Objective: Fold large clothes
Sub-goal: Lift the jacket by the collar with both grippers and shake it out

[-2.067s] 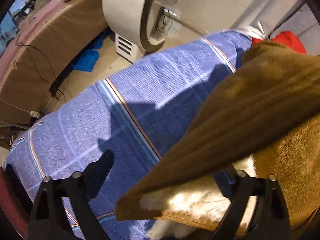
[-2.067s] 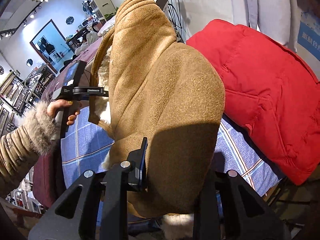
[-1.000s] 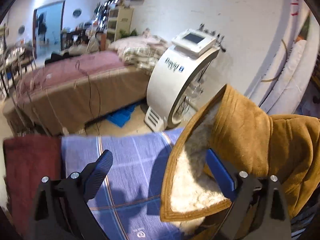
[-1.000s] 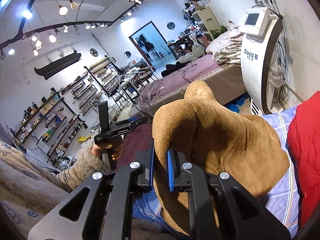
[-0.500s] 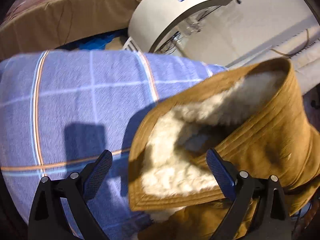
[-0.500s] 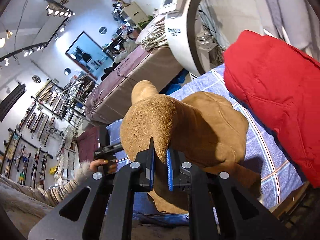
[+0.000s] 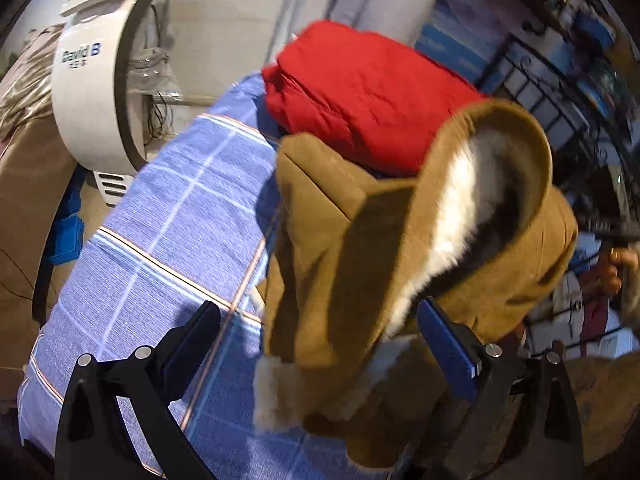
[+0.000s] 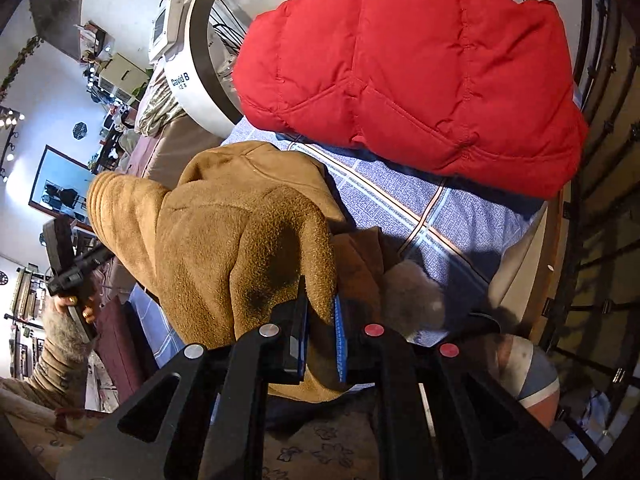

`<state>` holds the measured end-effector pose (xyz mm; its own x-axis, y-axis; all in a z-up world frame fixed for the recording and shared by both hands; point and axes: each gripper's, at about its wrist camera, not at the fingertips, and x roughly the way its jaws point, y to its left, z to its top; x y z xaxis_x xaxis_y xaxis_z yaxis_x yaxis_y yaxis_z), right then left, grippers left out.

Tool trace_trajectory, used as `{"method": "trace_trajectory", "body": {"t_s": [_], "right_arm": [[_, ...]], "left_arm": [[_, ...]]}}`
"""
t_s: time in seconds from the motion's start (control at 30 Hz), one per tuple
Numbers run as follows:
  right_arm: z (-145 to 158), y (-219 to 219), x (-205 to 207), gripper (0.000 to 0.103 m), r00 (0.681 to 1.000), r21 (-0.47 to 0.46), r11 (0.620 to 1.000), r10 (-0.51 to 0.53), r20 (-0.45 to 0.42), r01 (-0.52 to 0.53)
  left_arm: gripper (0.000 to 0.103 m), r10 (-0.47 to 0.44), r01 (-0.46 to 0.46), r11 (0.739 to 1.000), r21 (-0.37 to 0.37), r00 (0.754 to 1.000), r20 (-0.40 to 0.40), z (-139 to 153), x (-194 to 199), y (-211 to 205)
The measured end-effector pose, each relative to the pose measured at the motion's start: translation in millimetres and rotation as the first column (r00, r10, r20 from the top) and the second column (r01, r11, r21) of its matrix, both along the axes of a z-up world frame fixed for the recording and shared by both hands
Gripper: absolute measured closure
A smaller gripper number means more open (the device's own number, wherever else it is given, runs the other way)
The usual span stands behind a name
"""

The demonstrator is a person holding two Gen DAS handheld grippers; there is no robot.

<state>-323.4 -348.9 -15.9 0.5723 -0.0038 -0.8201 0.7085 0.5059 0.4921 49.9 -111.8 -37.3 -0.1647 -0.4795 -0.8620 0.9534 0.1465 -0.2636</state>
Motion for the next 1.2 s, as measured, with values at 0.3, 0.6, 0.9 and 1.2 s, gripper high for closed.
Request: {"method": "trace_trajectory", "body": {"t_s": [0.3, 0.6, 0.9, 1.2], "right_arm": [[-4, -9, 10, 0.091, 1.000, 0.012, 1.000, 0.028, -0.005, -0.028], [59, 15, 57, 0.091, 0.960, -0.017, 0.986, 0.168, 0.222, -0.168], [168, 47, 91, 0.092, 0.708, -0.087, 0.905, 0.383, 0.593, -0.417], [277, 65, 90, 0.092, 0.240, -0.342, 0.728, 0.566, 0.788, -0.594]], "left_arm": [[0.030, 0.148, -0.194, 0.961, 0.198, 0.963, 0.225, -124, -24, -29], [0.095, 0.589, -0.589, 0.803, -0.092, 0.808, -0.023, -34, 70, -7], [0.097, 0.653, -0.555, 0.626, -0.549, 0.757, -0.021, 205, 32, 122], [0.097, 0.781, -0.394, 0.426, -0.814, 0.614, 0.112, 388, -109, 257]]}}
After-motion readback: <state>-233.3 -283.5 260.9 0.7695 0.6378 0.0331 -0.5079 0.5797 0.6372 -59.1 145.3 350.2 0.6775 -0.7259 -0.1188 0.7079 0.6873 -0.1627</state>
